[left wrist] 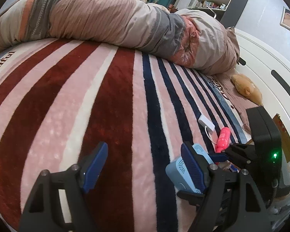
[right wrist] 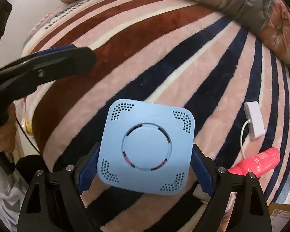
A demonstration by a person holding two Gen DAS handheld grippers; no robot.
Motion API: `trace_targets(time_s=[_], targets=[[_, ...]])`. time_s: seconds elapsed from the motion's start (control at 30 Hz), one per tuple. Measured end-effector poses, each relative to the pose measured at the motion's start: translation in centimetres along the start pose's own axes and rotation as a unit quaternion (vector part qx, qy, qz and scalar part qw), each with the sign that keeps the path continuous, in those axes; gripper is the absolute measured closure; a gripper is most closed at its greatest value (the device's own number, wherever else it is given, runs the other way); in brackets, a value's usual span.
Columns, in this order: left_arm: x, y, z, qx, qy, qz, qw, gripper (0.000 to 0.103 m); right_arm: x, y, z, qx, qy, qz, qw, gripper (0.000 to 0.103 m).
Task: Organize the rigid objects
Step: 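Carry the blue device into the box and open the right gripper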
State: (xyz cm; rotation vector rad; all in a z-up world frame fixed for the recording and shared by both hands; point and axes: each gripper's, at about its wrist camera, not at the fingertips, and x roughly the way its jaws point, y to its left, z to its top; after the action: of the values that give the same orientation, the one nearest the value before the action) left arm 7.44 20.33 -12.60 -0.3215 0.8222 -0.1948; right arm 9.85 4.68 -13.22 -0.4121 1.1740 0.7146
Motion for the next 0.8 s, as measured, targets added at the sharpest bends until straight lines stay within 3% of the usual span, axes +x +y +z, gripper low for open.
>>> trace_targets(time_s=[0.13, 0.23, 0.3, 0.43, 0.7, 0.77, 0.8], targets=[[-0.1, -0.3, -0.1, -0.002, 0.004, -0.047, 0.9989, 0.028, -2.3, 0.1, -0.4, -0.013, -0.041, -0.012, 0.999, 0.022], [-0.7, -1.7, 0.1, 0.012, -0.003, -0.102, 0.9947, 0.028, -5.5, 0.0, -1.3, -0.016, -0.088, -0.010, 0.996, 0.023], [-1.3, -3.2, 0.3, 0.022, -0.011, -0.161, 0.9867, 0.028, -7.8, 0.3, -2.0, -0.024, -0.119, -0.020, 0.992, 0.023], [-2.9, -6.1, 1.0, 0.025, -0.021, -0.234, 0.9716, 0.028, -12.6, 0.2, -4.4, -0.026, -0.183, -0.031, 0.982, 0.023], [-5.0, -14.9, 3.1, 0.045, 0.004, -0.335, 0.9410, 0.028, -21.3, -1.7, -9.4, -0.009, -0.316, -0.037, 0.948, 0.023], [-5.7, -17.8, 3.9, 0.058, 0.001, -0.346, 0.9364, 0.032, -23.0, -2.7, -11.0, -0.001, -0.339, -0.040, 0.940, 0.023], [-6.0, -19.2, 4.2, 0.068, 0.000, -0.346, 0.9359, 0.040, -23.7, -2.9, -11.9, 0.003, -0.346, -0.043, 0.937, 0.023]])
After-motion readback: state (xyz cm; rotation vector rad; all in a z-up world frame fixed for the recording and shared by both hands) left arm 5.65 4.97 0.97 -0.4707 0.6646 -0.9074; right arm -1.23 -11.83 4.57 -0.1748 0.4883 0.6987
